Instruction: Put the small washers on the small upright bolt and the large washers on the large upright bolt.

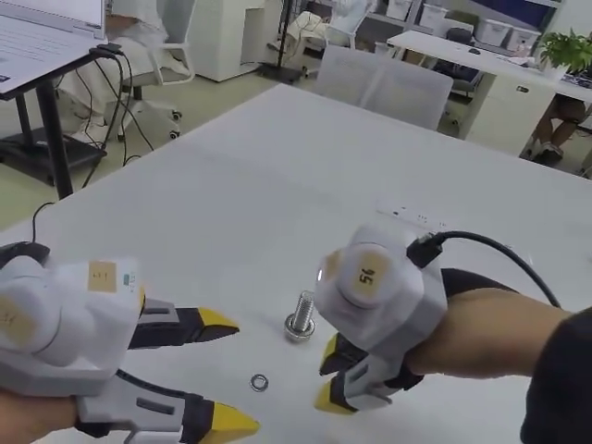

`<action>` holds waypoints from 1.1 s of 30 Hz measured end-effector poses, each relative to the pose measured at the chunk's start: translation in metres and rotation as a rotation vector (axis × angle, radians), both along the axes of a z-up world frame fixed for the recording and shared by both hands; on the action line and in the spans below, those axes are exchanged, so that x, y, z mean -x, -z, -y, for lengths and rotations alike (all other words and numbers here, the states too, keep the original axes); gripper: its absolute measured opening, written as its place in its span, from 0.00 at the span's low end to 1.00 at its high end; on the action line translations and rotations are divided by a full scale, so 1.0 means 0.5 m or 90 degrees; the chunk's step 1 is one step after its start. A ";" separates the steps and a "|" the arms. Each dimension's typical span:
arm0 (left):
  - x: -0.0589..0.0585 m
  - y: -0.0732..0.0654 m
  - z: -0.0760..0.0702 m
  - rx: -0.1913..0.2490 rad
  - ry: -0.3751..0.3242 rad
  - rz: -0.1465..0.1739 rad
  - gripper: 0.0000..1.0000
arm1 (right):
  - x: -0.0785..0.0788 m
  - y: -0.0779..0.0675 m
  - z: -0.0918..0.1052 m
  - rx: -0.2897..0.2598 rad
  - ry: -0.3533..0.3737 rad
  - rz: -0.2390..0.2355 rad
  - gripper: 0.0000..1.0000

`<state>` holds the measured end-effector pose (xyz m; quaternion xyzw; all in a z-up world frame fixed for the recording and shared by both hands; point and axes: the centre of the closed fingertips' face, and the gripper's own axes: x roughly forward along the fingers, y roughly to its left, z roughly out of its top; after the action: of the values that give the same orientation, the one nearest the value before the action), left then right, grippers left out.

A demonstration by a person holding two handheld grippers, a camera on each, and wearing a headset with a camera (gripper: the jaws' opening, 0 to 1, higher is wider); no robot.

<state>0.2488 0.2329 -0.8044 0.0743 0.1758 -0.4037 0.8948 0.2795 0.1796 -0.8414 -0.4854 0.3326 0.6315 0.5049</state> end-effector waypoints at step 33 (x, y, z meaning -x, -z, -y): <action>0.005 0.016 -0.001 -0.008 0.001 -0.003 0.57 | 0.016 0.022 -0.076 0.004 -0.047 -0.011 0.22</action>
<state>0.2466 0.2333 -0.8126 0.0793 0.1808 -0.4035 0.8934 0.2716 0.2176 -0.8525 -0.4935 0.3207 0.6530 0.4766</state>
